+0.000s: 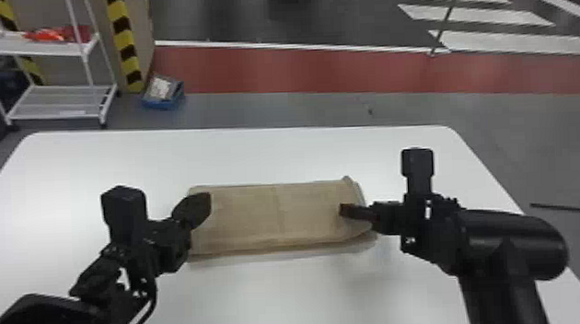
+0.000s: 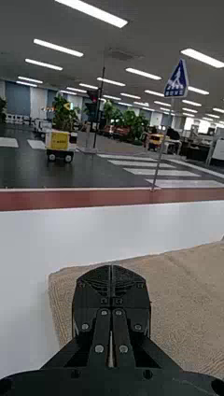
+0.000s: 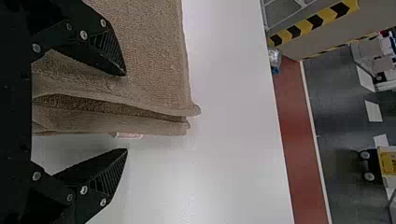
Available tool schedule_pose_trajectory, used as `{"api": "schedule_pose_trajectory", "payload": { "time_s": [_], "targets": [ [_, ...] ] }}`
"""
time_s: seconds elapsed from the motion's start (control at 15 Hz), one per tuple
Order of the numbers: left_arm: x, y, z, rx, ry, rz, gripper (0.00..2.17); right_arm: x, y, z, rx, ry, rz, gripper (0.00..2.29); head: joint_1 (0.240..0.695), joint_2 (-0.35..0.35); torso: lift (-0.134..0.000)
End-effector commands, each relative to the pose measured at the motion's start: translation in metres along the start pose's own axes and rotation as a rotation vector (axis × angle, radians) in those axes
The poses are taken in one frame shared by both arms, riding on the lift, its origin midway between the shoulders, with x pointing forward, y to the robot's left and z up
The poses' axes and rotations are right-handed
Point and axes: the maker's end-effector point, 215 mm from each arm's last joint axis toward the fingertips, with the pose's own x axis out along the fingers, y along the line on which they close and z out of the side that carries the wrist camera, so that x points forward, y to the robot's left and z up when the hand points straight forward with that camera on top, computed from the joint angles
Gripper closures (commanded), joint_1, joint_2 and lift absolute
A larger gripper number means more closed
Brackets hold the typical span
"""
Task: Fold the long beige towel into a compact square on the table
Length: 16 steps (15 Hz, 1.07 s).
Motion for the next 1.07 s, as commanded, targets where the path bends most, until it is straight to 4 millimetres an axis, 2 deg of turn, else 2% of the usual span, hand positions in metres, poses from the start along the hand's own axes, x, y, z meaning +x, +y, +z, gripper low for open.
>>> {"api": "schedule_pose_trajectory", "payload": {
  "time_s": [0.0, 0.13, 0.27, 0.33, 0.4, 0.6, 0.87, 1.0],
  "targets": [
    [-0.001, 0.003, -0.01, 0.007, 0.034, 0.008, 1.71, 0.001, 0.002, -0.012, -0.006, 0.045, -0.007, 0.48, 0.695, -0.159, -0.123],
    [-0.003, 0.006, -0.009, -0.001, 0.03, 0.011, 1.71, 0.0, 0.003, -0.017, -0.001, 0.064, -0.006, 0.72, 0.695, -0.152, -0.123],
    [-0.005, 0.005, -0.013, -0.003, 0.036, 0.012, 1.71, 0.0, 0.006, -0.016, 0.004, 0.064, 0.007, 1.15, 0.695, -0.148, -0.123],
    [-0.007, 0.004, -0.012, -0.003, 0.034, 0.011, 1.71, -0.002, 0.007, -0.015, 0.006, 0.059, 0.013, 1.28, 0.695, -0.147, -0.123],
    [-0.008, 0.002, -0.007, -0.001, 0.028, 0.008, 1.71, -0.005, 0.013, -0.013, 0.006, 0.046, 0.028, 1.33, 0.695, -0.145, -0.123],
    [-0.011, 0.001, -0.01, 0.002, 0.033, 0.009, 1.71, -0.014, 0.025, 0.0, 0.008, -0.005, 0.063, 1.33, 0.695, -0.139, -0.123],
    [-0.012, -0.002, -0.011, 0.001, 0.036, -0.017, 1.71, -0.031, 0.028, 0.025, 0.026, -0.059, 0.084, 1.34, 0.695, -0.133, -0.123],
    [-0.01, -0.006, -0.013, 0.004, 0.04, -0.039, 1.71, -0.036, 0.031, 0.03, 0.024, -0.065, 0.089, 1.33, 0.695, -0.138, -0.123]
  ]
}}
